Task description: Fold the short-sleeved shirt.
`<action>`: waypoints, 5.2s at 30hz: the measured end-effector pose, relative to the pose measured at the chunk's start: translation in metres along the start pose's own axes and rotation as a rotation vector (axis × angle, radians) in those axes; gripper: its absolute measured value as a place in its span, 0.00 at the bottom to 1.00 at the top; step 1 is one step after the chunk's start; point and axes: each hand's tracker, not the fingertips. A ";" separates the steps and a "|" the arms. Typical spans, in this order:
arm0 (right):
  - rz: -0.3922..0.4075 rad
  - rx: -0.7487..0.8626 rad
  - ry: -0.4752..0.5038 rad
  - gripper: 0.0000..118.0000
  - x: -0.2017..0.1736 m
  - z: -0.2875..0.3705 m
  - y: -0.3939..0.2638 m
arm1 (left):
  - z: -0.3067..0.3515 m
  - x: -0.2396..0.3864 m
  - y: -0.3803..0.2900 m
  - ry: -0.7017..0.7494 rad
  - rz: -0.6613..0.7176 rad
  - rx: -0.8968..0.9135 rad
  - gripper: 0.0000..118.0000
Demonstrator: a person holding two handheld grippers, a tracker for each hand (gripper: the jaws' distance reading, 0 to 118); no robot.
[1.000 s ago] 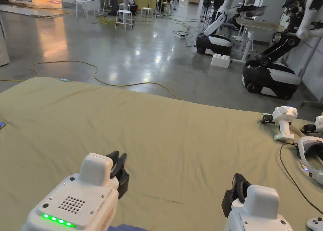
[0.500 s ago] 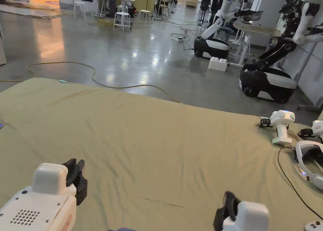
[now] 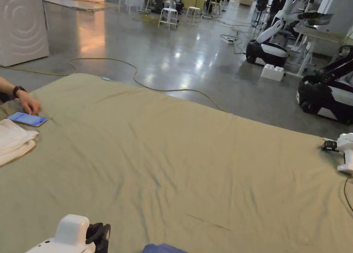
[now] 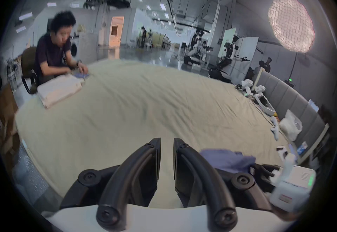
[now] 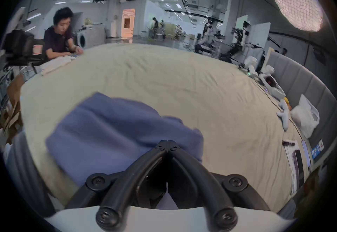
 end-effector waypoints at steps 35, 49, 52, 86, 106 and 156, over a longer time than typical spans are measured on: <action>-0.042 -0.061 0.070 0.00 0.028 -0.011 0.000 | -0.154 -0.005 -0.036 -0.701 0.456 -0.704 0.28; -0.055 0.102 0.079 0.00 0.053 -0.006 0.063 | -0.111 -0.050 0.010 -0.732 0.469 -0.636 0.24; -0.068 0.161 0.075 0.00 0.069 0.005 0.091 | -0.091 -0.082 0.039 -0.691 0.449 -0.616 0.24; -0.239 0.319 -0.002 0.00 0.178 0.044 0.166 | 0.026 -0.347 0.160 0.255 0.324 -0.507 0.50; -0.209 0.327 0.029 0.00 0.154 0.031 0.170 | 0.008 -0.124 0.143 0.042 0.064 -0.022 0.51; -0.206 0.420 -0.084 0.01 0.127 0.051 0.174 | -0.030 0.136 0.096 0.113 -0.262 0.357 0.03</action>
